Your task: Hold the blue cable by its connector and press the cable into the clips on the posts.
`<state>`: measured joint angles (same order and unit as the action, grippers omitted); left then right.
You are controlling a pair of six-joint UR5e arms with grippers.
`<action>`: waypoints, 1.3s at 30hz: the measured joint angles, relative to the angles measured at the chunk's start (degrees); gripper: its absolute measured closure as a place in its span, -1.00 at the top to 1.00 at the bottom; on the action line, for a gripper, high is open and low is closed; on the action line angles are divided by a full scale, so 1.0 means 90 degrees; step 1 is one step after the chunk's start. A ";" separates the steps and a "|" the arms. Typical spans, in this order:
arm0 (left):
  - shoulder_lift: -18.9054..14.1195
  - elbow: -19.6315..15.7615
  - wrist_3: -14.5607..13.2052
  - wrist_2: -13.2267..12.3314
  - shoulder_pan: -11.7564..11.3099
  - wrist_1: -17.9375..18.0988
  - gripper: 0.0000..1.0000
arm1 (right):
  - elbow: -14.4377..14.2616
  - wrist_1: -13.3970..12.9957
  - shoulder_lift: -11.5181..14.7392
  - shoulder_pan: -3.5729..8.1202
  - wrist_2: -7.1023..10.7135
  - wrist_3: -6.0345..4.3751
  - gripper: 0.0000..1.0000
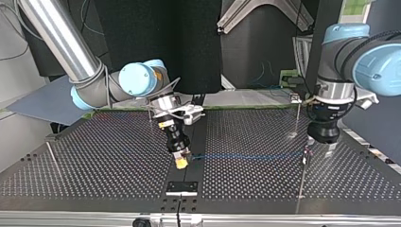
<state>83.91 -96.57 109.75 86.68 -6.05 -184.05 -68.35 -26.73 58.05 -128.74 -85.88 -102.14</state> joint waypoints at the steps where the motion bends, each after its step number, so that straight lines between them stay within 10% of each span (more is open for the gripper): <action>1: -0.0005 0.0000 0.0000 -0.0001 0.0006 -0.0012 1.00 | 0.0000 0.0000 0.0000 -0.0002 0.0000 0.0000 -1.00; 39: -0.0527 -0.0473 -0.0785 0.0350 0.0361 0.0272 1.00 | -0.0001 0.0029 -0.0003 -0.0017 0.0010 -0.0046 -1.00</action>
<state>79.17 -100.83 102.68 89.83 -2.80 -181.60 -68.36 -26.47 58.02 -128.90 -85.79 -102.56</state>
